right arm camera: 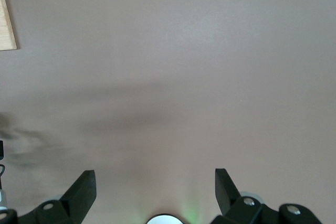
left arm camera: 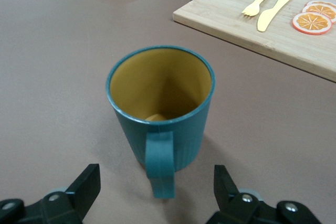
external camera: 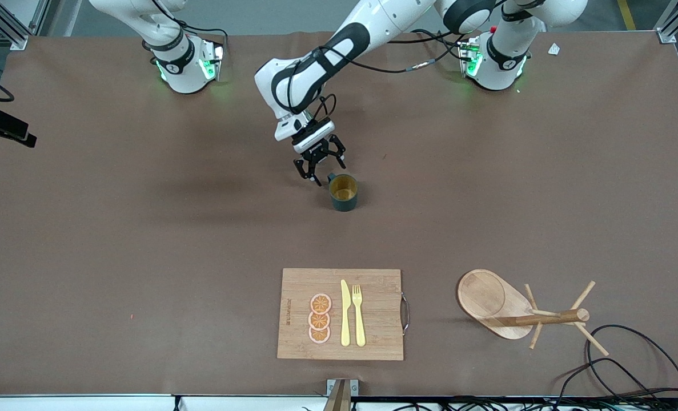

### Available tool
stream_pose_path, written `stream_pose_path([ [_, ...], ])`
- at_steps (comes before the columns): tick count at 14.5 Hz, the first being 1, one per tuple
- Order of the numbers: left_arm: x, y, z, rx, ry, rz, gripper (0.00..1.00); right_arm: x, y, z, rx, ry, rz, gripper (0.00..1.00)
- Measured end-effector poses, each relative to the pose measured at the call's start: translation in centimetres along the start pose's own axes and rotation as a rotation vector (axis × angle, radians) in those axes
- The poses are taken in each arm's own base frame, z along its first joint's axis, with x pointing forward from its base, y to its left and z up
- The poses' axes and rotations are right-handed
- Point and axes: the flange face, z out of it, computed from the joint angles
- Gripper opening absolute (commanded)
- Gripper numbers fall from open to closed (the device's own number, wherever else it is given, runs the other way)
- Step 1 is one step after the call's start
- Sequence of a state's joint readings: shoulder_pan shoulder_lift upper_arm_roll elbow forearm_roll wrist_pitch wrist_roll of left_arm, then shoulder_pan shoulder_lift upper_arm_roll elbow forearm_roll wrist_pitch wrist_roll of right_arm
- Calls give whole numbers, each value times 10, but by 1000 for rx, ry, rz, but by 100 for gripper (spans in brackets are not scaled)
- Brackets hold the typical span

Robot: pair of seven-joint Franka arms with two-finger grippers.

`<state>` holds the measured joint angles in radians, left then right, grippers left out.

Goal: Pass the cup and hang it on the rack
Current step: 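Lower the left gripper and close it on the mug handle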

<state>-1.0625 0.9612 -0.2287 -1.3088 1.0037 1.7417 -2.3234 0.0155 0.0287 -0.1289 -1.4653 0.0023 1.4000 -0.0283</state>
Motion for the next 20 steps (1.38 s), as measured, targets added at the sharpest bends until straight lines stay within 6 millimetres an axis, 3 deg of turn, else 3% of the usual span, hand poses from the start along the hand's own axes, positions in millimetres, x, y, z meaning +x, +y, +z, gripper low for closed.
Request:
stream_pose_path([
  [5, -2, 4, 9, -16, 5, -33, 86, 0, 0, 0, 0, 1, 0, 100],
  [10, -13, 0, 22, -3, 14, -38, 63, 1, 0, -1, 0, 9, 0, 100],
  [13, -12, 1, 22, -4, 16, -47, 57, 3, 0, -2, -1, 26, -1, 100],
  [18, -11, 2, 22, -4, 18, -50, 9, 0, -4, -7, 1, 36, -10, 100],
  [20, -10, 2, 22, -4, 18, -52, 1, -7, -10, -14, 2, 43, -21, 100],
])
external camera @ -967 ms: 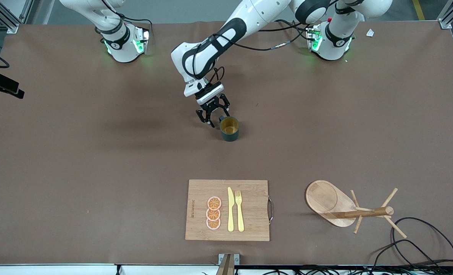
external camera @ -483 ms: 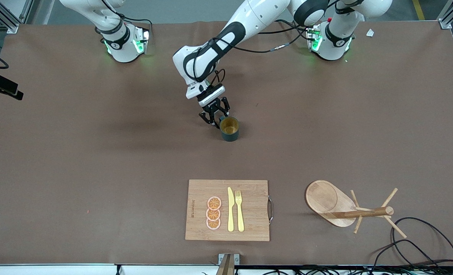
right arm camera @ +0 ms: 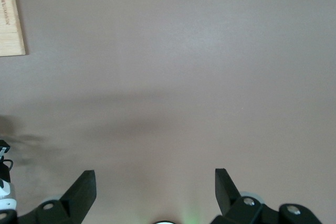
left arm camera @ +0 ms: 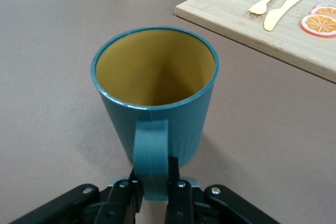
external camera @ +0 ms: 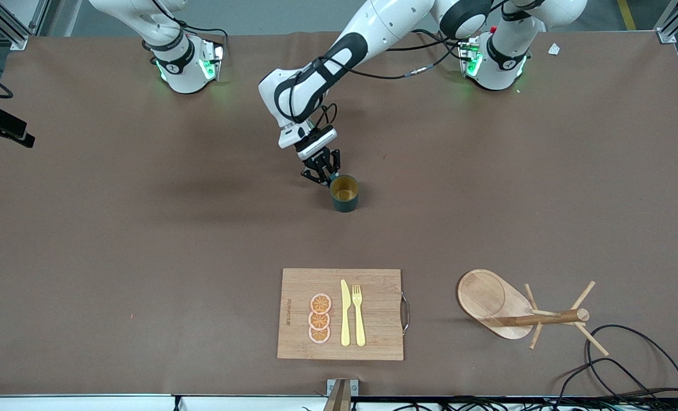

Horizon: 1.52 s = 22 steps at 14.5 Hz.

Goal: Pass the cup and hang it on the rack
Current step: 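Lower the left gripper and close it on the mug handle, then lift the mug with the left gripper and carry it to the rack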

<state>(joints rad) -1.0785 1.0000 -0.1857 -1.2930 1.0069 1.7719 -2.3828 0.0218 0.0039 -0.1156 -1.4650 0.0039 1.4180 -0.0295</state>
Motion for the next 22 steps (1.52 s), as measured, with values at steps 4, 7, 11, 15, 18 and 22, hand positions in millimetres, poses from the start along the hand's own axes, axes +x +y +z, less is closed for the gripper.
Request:
stream_pose_path([
  [4, 9, 6, -4, -7, -2, -19, 0, -7, -8, -7, 1, 2, -16, 100],
  [7, 45, 22, -11, -7, -18, -76, 0, -7, -9, -6, 1, -8, -17, 100],
  [11, 159, 47, -35, 43, -152, -144, 0, -8, -9, -5, 1, -12, -17, 100],
  [15, 303, 50, -51, 72, -334, -207, 0, -8, -9, -5, 1, -14, -18, 100],
  [18, 393, 39, -37, 71, -447, -248, 0, -8, -9, -4, 1, -16, -16, 100],
  [22, 489, 23, 4, 19, -607, -338, 0, -9, -7, -2, 2, -24, -13, 100],
])
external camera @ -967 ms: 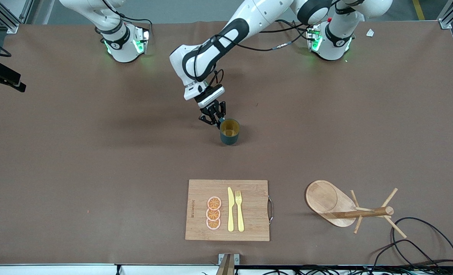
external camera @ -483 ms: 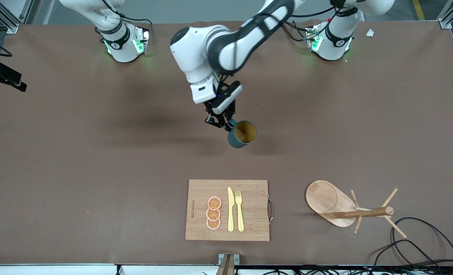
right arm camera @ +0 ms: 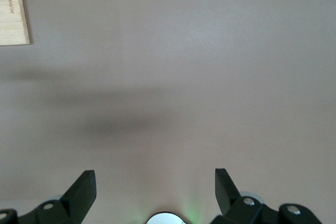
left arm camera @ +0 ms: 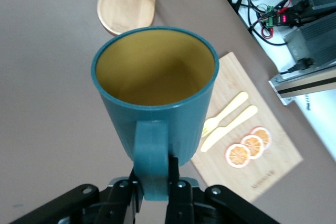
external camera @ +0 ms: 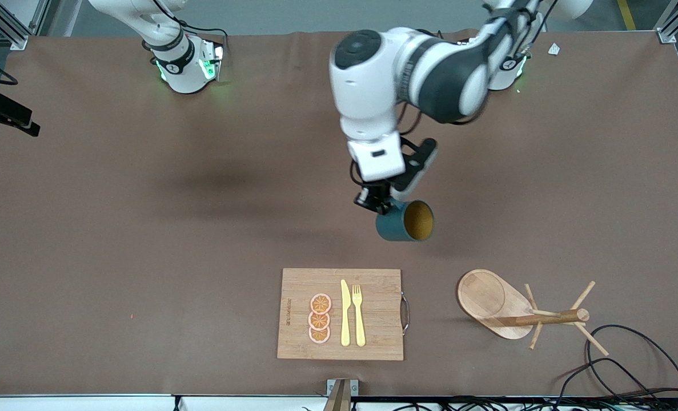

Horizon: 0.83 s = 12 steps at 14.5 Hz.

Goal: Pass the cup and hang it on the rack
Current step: 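Lift the mug with the left gripper and carry it to the rack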

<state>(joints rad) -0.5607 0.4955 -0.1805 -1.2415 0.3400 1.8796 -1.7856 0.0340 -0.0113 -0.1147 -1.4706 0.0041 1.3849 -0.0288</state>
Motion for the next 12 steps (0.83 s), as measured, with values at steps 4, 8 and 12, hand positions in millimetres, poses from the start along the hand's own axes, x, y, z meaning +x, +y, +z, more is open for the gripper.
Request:
stream_pose_path([
  [4, 99, 3, 2, -32, -177, -35, 0, 0, 0, 0, 0, -1, 1, 100],
  [8, 167, -3, 14, -71, -316, -48, 0, 0, 0, 0, 0, 0, 1, 100],
  [12, 237, -16, 27, -145, -454, -110, 0, 0, 4, 1, 0, 0, 7, 100],
])
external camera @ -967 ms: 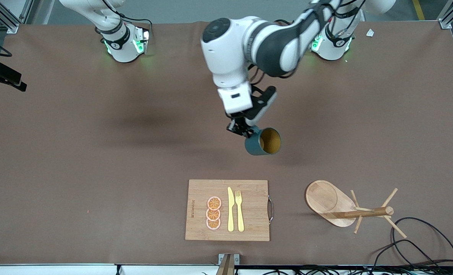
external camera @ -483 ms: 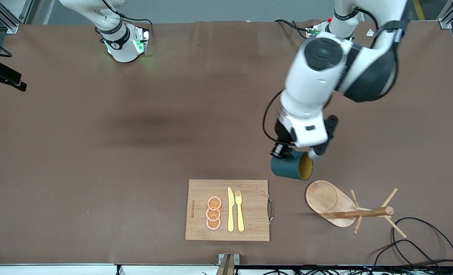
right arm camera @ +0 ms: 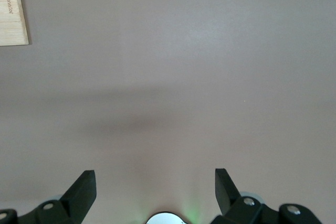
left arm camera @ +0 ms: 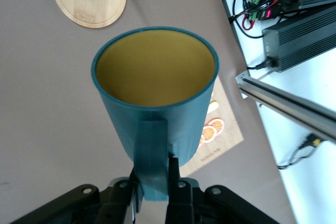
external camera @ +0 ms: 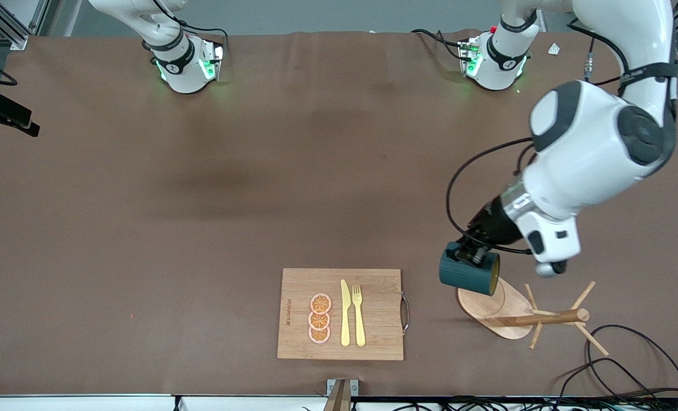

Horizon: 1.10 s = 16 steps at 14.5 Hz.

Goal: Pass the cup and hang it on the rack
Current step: 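Lift the mug with the left gripper and carry it to the rack, then hook the mug handle onto a rack peg with the left gripper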

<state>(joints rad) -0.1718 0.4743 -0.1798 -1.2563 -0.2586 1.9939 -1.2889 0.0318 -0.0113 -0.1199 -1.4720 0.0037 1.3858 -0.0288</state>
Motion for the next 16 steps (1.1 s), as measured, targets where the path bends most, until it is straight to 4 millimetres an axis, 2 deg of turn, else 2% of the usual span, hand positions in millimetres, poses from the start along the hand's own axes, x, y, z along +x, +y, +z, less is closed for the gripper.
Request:
stream_pose_path([
  [3, 46, -9, 2, -35, -71, -43, 0, 0, 5, 0, 1, 0, 9, 100],
  [7, 80, -13, 21, -84, -151, -117, 0, 0, 5, 0, 1, 0, 9, 100],
  [11, 127, -22, 25, -162, -225, -199, 0, 0, 5, 1, 1, -1, 9, 100],
  [16, 156, -30, 36, -219, -291, -302, 0, 0, 2, 1, 0, 1, 3, 100],
])
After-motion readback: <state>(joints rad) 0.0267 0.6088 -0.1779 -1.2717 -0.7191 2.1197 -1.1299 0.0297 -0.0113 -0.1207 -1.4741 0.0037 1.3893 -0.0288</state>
